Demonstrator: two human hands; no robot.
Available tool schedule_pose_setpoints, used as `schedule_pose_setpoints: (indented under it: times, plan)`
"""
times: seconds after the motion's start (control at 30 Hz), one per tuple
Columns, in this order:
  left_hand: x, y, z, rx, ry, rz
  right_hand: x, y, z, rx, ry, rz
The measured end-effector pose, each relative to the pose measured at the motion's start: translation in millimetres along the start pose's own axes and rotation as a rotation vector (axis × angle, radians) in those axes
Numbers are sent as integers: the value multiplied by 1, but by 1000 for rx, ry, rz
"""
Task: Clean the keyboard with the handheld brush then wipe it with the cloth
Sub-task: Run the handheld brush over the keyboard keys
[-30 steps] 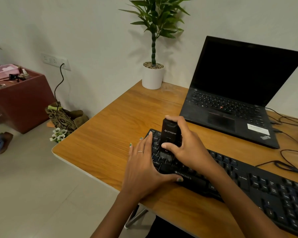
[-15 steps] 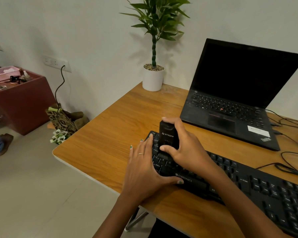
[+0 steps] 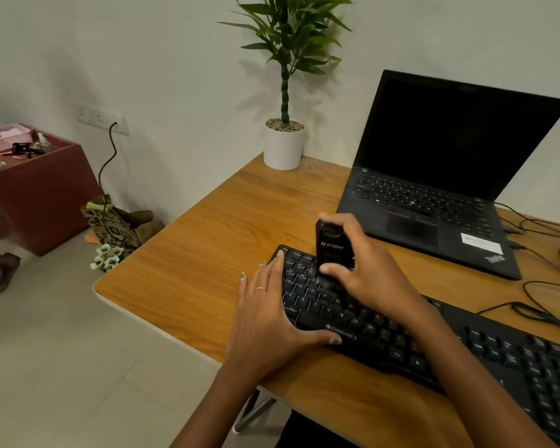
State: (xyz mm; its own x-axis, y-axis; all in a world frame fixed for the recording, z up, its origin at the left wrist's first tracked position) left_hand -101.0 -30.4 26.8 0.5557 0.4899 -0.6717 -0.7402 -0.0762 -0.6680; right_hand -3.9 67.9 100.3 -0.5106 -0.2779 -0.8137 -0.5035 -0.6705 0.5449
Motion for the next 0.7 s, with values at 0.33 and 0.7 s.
schedule_pose_setpoints:
  times: [0.33,0.7]
  plan:
    - [1,-1,-1,-5,12,9,4,-7,8,4,28,129]
    - [1,-2,-1,11,9,13,4,-15,20,7,-7,157]
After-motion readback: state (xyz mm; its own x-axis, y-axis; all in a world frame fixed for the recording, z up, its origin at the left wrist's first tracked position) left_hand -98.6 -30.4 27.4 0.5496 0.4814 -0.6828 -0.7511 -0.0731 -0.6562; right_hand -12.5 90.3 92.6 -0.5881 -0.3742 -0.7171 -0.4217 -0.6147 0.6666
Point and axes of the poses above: each hand's wrist, its own z-axis towards the middle knuckle, its own x-axis out of the palm, y = z × x, the point moved 9 cm from there along z, towards the middle knuckle, and after that the axes turned 5 degrees about -z, right-handed, at the moved point
